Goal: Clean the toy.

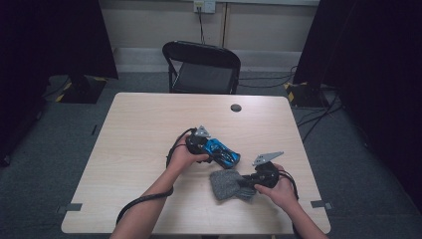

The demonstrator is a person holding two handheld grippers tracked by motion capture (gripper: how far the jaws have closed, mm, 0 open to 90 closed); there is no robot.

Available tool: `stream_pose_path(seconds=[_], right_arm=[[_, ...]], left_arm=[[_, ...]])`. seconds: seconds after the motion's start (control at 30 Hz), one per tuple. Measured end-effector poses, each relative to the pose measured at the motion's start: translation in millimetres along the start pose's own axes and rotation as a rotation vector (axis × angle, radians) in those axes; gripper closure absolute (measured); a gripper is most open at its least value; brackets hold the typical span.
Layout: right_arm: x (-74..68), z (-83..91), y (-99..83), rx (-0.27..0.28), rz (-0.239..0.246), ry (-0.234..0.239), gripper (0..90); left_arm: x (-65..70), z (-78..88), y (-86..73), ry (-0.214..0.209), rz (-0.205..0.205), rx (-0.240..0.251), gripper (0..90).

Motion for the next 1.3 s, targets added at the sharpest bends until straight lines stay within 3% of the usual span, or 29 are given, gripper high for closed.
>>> stream_pose_path(seconds=[0.77,1.13,1.3], right_arm=[[13.4,1.6,-0.6,-0.008,-0.005,-0.040,75.9],[29.6,13.1,-6.0,-0.010,-0.034,-0.070,75.9],[43.5,23.6,-10.7,-0.011,-0.061,-0.105,75.9]], left_arm=[[0.0,0.0,-0.3,0.000,0.000,0.005,18.6],[0.1,0.0,-0.4,0.000,0.000,0.005,18.6],[-0.1,0.1,-0.4,0.001,-0.002,0.004,18.6]])
Point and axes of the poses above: each handheld gripper's, and its own axes: z roughly backward along the jaws, y roughly out of its top, x roughly to its right, the point moved 7 cm from there along -z, roughly forward along the jaws, and after that the axes turned 3 degrees about y, right-handed, at the moved point
